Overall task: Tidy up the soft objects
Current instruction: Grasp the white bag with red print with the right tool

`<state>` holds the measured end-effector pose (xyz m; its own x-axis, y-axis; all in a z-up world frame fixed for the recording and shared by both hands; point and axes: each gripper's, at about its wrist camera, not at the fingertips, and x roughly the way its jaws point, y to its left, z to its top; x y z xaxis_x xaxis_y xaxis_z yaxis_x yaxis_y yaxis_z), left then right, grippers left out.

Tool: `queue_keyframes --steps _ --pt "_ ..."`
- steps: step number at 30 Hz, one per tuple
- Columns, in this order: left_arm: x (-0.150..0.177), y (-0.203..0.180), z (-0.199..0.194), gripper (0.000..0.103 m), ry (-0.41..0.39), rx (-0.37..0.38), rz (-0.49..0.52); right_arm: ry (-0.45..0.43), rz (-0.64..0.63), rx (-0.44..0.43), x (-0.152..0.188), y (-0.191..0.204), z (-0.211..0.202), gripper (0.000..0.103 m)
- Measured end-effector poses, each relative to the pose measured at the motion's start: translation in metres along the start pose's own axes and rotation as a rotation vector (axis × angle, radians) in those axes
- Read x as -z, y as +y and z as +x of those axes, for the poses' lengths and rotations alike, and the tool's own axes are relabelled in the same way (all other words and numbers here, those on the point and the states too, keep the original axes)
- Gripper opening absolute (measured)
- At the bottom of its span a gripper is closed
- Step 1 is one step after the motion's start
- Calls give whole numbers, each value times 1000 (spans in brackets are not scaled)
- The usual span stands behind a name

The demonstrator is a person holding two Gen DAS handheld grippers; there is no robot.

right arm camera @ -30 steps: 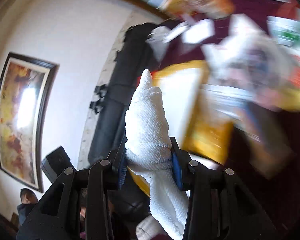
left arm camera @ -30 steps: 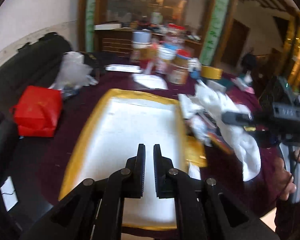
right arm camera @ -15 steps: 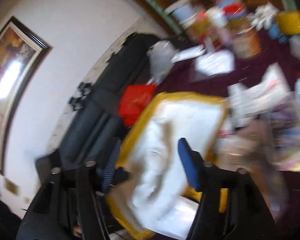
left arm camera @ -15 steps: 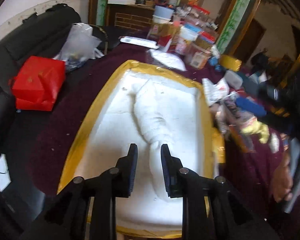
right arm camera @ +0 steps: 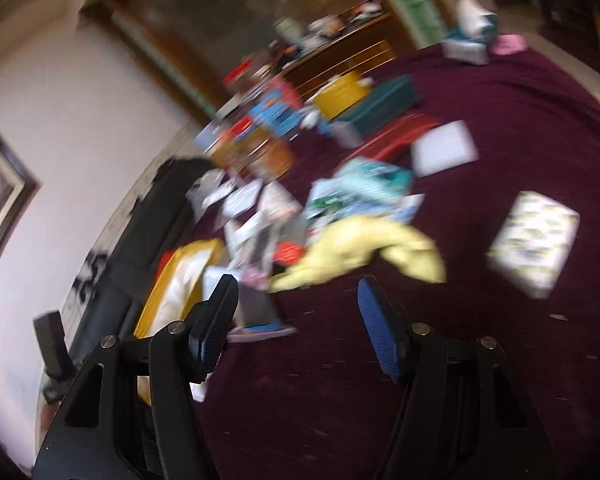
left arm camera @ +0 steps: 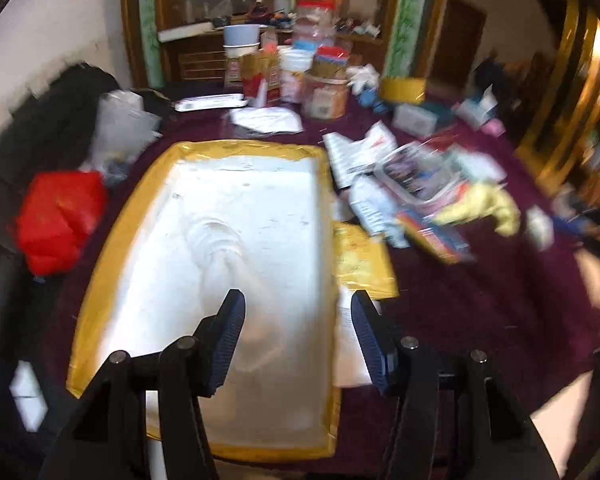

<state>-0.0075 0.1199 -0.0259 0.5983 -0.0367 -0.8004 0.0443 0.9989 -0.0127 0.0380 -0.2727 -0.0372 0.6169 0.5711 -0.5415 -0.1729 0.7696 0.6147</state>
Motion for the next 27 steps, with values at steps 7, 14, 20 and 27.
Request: queue_keyframes --steps 7,14,20,27 --pt "2 32 16 55 76 148 -166 107 -183 -153 25 41 11 69" --pt "18 55 12 55 90 154 -224 440 -694 -220 118 177 117 69" --pt "21 68 6 55 64 170 -218 433 -1005 -54 141 214 159 69" --pt "26 81 10 55 63 219 -243 545 -909 -112 125 216 210 70"
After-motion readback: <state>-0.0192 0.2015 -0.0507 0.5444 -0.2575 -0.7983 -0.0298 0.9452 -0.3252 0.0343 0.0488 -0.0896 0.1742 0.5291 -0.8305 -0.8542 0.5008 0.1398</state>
